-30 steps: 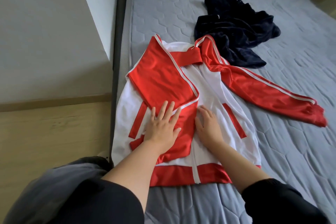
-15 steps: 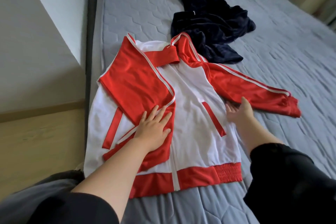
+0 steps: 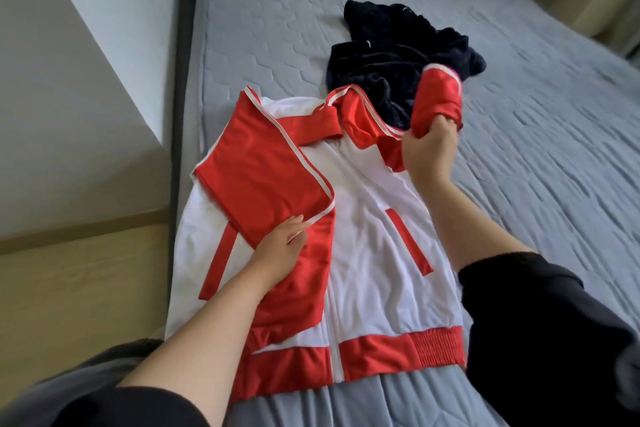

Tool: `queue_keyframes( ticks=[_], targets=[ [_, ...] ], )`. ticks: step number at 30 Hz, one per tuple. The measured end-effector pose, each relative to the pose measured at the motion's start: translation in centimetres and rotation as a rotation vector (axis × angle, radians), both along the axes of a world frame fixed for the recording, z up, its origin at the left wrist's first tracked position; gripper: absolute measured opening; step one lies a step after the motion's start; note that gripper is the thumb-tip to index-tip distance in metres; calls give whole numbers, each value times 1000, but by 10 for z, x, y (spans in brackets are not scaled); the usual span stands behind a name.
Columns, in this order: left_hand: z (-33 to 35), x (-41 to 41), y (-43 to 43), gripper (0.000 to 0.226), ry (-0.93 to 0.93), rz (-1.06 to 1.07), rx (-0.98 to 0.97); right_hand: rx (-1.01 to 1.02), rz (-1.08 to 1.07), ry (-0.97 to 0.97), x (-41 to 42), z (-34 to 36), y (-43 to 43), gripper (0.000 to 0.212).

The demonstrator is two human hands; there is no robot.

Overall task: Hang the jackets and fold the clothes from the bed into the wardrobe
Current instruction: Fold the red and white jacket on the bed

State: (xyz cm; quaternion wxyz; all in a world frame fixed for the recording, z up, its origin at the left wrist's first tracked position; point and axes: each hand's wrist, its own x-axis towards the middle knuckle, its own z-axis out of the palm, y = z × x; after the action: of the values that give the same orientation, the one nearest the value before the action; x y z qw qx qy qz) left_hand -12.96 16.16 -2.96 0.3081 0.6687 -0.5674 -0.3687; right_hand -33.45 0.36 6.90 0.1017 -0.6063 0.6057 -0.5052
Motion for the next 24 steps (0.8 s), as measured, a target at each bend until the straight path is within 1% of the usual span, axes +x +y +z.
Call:
queue_keyframes(
  ticks=[1, 2, 3, 4, 5, 6, 7, 8, 9, 10, 11, 12, 13, 14, 15, 16, 17, 18, 19, 20, 21, 22, 23, 24],
  targets=[
    [9, 4, -1, 30, 176, 139, 23, -138, 222, 207, 12, -3, 13, 6],
    [19, 8, -2, 30, 389, 277, 66, -273, 449, 408, 23, -8, 30, 9],
    [28, 14, -4, 33, 619, 392, 111, -338, 658, 587, 29, -17, 45, 14],
    [32, 22, -7, 39, 831, 484, 139, -348, 812, 746, 32, -29, 60, 19],
    [35, 31, -7, 45, 1001, 564, 151, -302, 908, 869, 31, -42, 72, 22],
    [36, 40, -7, 47, 1120, 637, 157, -213, 949, 943, 28, -55, 84, 22],
    [36, 46, -5, 47, 1206, 703, 162, -128, 955, 962, 23, -67, 93, 20],
    [34, 50, -3, 45, 1259, 751, 175, -77, 929, 934, 17, -76, 101, 20],
    [34, 51, -2, 47, 1300, 766, 199, -47, 879, 862, 12, -83, 108, 23],
    [33, 51, -1, 50, 1321, 744, 226, -39, 807, 740, 8, -89, 112, 26],
    [34, 50, 0, 52, 1350, 705, 245, -12, 706, 574, 7, -92, 114, 29],
    [36, 48, 0, 54, 1369, 676, 263, 59, 574, 385, 7, -93, 115, 30],
    [40, 46, -1, 53, 1377, 655, 274, 170, 419, 181, 8, -93, 114, 29],
    [42, 44, -1, 47, 1345, 654, 287, 308, 269, -33, 12, -90, 113, 25],
    [45, 41, -2, 36, 1285, 664, 292, 443, 164, -240, 15, -89, 110, 18],
    [45, 39, -2, 21, 1207, 691, 286, 561, 118, -425, 18, -87, 104, 9],
    [47, 38, -1, 9, 1180, 706, 272, 668, 119, -581, 20, -86, 96, 3],
    [50, 37, 0, 10, 1204, 692, 249, 772, 127, -723, 20, -84, 85, 5],
    [52, 37, 1, 17, 1270, 658, 229, 863, 138, -851, 20, -81, 75, 4],
    [54, 38, 2, 23, 1341, 605, 209, 919, 144, -943, 20, -76, 64, 6],
    [58, 38, 5, 25, 1398, 542, 194, 927, 133, -963, 21, -71, 54, 8],
    [63, 40, 7, 27, 1438, 485, 189, 888, 110, -944, 22, -62, 44, 5],
    [67, 42, 10, 33, 1478, 427, 198, 795, 63, -904, 24, -52, 35, 6],
    [68, 47, 11, 47, 1507, 379, 218, 677, 31, -861, 25, -40, 27, 10]
  ],
)
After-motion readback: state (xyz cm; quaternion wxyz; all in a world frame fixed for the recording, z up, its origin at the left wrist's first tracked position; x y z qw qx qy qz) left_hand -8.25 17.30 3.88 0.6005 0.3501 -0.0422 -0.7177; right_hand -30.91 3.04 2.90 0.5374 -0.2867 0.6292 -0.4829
